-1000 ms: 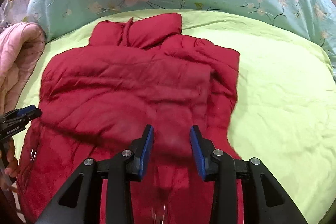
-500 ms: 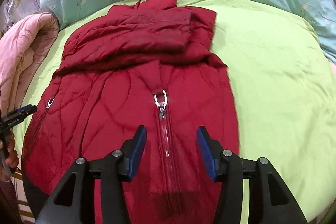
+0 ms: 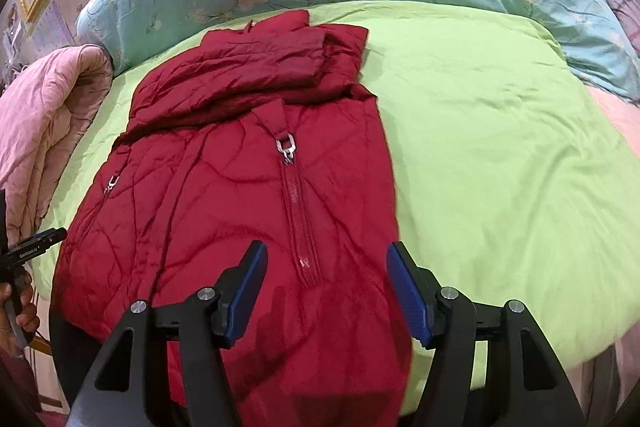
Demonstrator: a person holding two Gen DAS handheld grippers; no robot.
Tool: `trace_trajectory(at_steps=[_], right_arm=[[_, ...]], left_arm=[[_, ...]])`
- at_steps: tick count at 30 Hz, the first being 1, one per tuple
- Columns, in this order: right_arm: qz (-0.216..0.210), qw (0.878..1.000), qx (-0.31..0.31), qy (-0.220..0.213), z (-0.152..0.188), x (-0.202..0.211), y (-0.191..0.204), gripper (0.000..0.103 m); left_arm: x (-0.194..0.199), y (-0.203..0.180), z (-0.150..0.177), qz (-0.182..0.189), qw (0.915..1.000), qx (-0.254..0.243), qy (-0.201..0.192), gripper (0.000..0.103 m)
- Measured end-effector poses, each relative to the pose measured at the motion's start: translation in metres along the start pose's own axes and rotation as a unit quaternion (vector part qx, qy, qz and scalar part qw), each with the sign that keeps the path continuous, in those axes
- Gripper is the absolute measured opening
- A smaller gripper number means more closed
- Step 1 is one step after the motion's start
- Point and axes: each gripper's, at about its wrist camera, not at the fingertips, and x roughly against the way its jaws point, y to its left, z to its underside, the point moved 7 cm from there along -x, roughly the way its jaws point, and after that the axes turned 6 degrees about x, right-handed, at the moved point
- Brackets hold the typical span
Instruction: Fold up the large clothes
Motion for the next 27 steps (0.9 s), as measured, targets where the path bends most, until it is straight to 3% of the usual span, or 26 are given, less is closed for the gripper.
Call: trace_trajectory(at_steps=[12,19,27], right_arm=[[0.010,0.999,-0.029,0.029,0.045,0.019,-0.020,0.071],[-0.042,0.995,-0.073,0.051,0.070,0.014,-0.025,0.072],[-0.074,0.994,-0.042,0.065,0.077,0.002,0.005,0.073]], left_arm=[[0.000,0.001,0.036,0.041,0.9979,-0.002,0.050,0.072],[-0.007,-0.007,0.054,0.065,0.9948,-0.013,0.078,0.072],[-0.013,-0.010,0.065,0.083,0.9915,-0.006,0.100,0.073]])
